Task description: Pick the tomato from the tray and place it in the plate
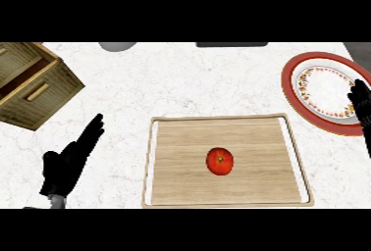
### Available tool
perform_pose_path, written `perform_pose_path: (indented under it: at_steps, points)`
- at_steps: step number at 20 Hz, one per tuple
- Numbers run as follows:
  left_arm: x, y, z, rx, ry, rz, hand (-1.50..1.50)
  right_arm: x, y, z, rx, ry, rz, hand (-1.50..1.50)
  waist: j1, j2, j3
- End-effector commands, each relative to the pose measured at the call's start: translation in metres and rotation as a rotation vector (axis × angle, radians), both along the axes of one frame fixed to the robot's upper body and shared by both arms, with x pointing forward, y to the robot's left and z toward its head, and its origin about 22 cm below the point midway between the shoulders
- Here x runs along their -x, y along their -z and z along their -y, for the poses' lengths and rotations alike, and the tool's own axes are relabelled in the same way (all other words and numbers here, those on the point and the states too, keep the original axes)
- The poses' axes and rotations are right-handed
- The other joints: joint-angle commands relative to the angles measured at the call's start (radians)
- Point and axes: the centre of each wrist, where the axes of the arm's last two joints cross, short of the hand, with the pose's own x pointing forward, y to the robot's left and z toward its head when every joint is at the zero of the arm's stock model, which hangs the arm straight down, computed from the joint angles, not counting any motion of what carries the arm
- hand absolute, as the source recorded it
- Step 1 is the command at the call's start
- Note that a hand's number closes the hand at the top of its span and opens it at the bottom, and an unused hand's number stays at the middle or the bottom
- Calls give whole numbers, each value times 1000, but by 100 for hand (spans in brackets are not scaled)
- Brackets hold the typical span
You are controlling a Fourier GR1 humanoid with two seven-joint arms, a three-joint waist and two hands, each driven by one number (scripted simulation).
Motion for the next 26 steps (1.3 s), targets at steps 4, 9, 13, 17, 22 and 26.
perform_pose_path:
  at_steps: [4, 9, 13, 17, 22, 26]
  points:
    - [5, 19, 10, 65, -155, -131, 0, -18, -54, -40, -173, -3, 146, 150, -18, -3, -44]
    - [4, 33, 17, 180, -177, -196, 0, -5, -45, -24, 43, 416, 160, 150, -49, -3, -49]
    - [13, 40, 21, 191, -174, -199, 0, 25, -12, -72, -100, 461, 274, -150, -32, -2, -43]
    - [12, 39, 19, 200, -145, -186, 0, 54, -19, -83, -46, 350, 265, -150, -22, 0, -43]
    - [2, 37, 33, 189, -154, -176, 0, 79, -37, -98, 139, 259, 51, -150, -29, -1, -46]
    - [2, 33, 28, 197, -140, -193, 0, 85, -53, -96, 311, 146, -161, -150, -20, -1, -47]
